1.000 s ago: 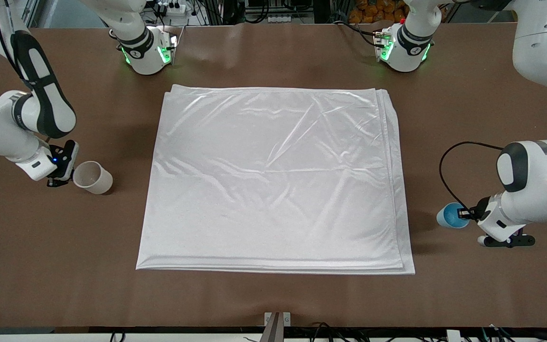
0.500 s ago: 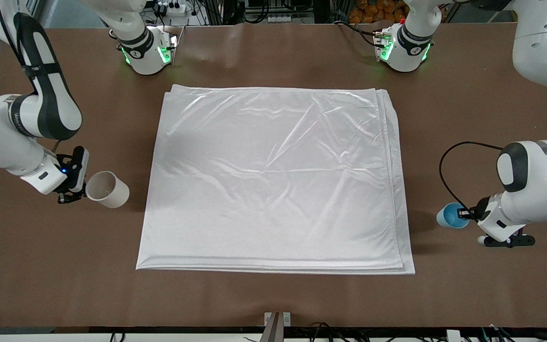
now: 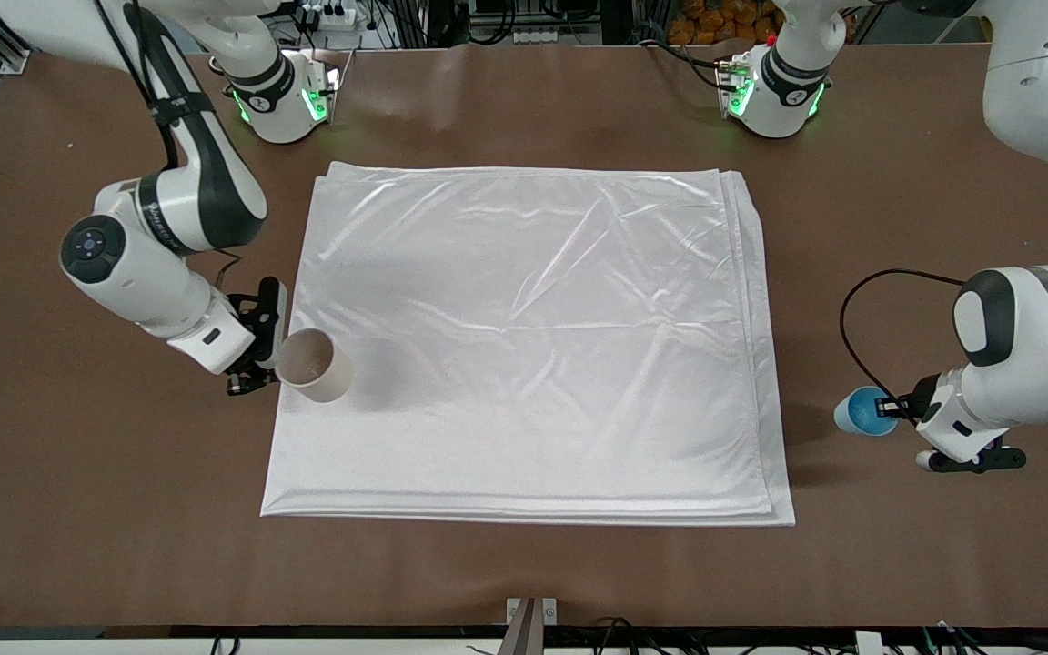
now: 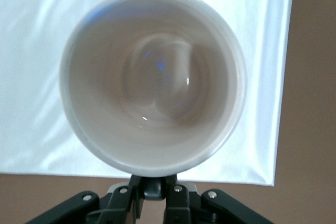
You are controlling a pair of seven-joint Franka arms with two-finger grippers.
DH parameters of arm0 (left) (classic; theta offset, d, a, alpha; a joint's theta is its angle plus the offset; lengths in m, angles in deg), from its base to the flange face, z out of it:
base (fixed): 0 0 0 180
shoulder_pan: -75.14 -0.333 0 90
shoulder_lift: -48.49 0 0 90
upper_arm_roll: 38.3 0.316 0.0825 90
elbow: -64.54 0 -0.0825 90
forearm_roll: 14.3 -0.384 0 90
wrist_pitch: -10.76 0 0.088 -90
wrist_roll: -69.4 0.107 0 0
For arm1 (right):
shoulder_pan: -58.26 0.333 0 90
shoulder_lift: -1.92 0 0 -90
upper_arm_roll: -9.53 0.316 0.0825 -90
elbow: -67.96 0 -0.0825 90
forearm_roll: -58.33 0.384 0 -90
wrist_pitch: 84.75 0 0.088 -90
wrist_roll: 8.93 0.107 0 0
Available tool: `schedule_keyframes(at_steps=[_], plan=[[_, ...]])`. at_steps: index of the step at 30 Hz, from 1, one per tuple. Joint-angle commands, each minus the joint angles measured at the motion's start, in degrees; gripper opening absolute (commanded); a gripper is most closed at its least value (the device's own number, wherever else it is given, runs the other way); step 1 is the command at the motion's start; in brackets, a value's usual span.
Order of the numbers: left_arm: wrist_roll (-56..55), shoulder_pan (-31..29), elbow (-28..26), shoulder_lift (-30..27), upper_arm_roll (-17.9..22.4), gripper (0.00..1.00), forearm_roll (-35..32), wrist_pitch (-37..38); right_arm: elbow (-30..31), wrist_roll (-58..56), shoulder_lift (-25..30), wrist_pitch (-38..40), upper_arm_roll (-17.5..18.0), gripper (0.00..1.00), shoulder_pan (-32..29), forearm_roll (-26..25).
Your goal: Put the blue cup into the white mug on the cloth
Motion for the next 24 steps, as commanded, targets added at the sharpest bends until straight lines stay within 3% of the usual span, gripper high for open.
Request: schedule_keyframes(at_steps=[1,13,24], plan=[[-2.24,0.54,-0.61,-1.69,-0.51,0.0,0.93,1.69,-2.3,2.15,-1.88,0.87,-0.29,0.0,1.46,-0.06],[-3.74,1.42,-0.52,-1.6,-0.51,0.0,0.92,1.6,-4.23,14.19,-4.77,0.96,-0.38,0.0,9.63,-2.26],[-6.73,2.3,-0.61,-1.69,-0.95,0.0,0.93,2.13,-9.32,25.53,-11.63,2.72,-0.47,0.0,17.54,-6.92]])
